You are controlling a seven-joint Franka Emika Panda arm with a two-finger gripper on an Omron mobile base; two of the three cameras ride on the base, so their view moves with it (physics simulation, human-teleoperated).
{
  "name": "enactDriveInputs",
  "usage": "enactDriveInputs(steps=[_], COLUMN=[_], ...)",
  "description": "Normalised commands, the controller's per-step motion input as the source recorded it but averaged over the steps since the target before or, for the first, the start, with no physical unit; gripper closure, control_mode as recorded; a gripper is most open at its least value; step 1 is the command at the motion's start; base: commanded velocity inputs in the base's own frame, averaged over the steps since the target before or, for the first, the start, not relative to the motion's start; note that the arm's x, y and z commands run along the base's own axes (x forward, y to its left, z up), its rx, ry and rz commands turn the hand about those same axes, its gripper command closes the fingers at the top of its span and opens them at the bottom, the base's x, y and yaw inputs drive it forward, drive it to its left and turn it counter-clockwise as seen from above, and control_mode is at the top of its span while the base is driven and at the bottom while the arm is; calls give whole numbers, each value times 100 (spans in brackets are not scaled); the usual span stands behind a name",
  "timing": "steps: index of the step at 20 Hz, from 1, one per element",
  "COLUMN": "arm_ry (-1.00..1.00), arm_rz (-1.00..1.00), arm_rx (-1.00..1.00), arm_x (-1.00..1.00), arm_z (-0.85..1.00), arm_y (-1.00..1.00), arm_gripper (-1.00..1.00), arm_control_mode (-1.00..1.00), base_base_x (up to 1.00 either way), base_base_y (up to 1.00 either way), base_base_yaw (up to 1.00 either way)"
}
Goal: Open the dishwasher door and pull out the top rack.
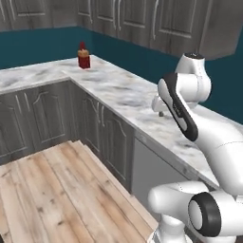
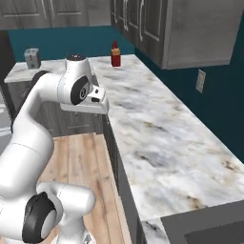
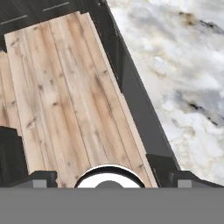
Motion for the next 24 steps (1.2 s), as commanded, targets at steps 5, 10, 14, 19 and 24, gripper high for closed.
enactDriveInputs(steps=[5, 10, 14, 19, 24], arm_ry=[0, 0, 0, 0, 0], arm_rz=[0, 0, 0, 0, 0], arm_rx=[0, 0, 0, 0, 0], arm_x=[0, 0, 0, 0, 0], arm_z=[0, 0, 0, 0, 0], arm_y=[0, 0, 0, 0, 0], arm_gripper=[-100, -100, -100, -100, -100], arm_control_mode=[100, 100, 100, 100, 100], base_base_x=[-46, -49, -4, 0, -4], base_base_y=[-29, -50, -31, -25, -64], base_base_yaw=[34, 32, 34, 26, 1])
